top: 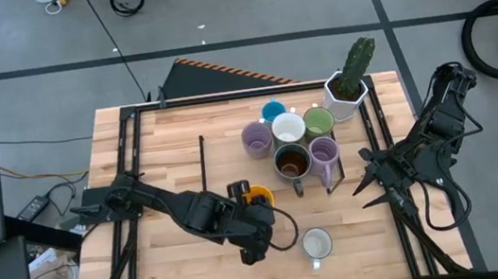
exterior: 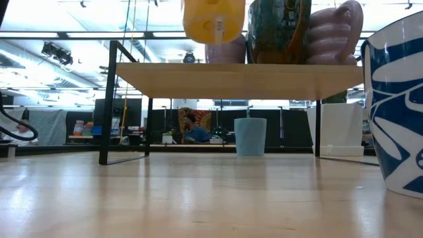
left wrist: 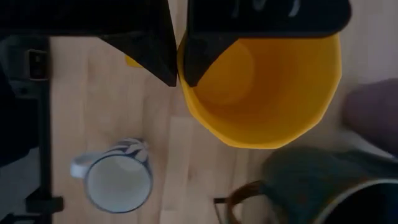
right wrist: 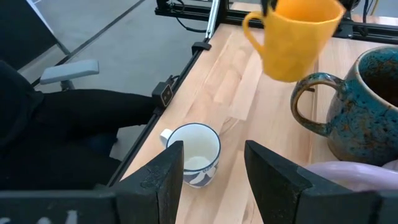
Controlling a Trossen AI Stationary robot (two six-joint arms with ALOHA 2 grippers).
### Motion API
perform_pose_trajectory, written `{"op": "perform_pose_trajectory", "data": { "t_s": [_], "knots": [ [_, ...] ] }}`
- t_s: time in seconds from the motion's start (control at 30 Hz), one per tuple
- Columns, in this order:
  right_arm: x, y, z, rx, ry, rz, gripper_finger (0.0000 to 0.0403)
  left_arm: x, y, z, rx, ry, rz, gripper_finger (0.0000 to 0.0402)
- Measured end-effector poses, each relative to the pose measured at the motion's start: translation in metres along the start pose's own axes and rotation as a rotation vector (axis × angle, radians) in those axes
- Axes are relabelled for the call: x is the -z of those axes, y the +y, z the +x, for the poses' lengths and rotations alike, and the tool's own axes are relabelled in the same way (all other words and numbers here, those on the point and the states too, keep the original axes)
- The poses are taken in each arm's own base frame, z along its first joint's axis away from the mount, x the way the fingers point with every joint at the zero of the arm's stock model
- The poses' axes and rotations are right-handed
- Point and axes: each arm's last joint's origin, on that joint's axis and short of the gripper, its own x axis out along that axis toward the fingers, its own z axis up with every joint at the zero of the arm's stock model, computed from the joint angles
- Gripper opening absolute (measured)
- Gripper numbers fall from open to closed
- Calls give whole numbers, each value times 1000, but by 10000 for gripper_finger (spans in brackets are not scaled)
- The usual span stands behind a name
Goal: Place coffee mugs
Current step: Put the yellow mug on the shelf
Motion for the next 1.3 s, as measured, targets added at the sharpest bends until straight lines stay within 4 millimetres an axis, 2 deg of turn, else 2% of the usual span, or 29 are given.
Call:
{"op": "perform_pose_trajectory", "data": {
  "t_s": [0.23, 0.43, 0.6, 0.8, 1.3],
  "knots": [
    [0, 0, 0, -1, -2, -1, 176, -6, 26, -3, -103, -10, 70, 19],
    [0, 0, 0, -11, 1, 1, 176, -9, 48, 19, -149, 60, 98, 19],
    [0, 0, 0, -19, 4, 1, 176, -13, 59, 30, -122, 67, 91, 19],
    [0, 0, -1, -19, 2, 2, 176, -16, 66, 35, -120, 71, 86, 19],
    [-1, 1, -1, -21, -3, 4, 176, -17, 66, 35, -118, 56, 64, 32]
  ]
}}
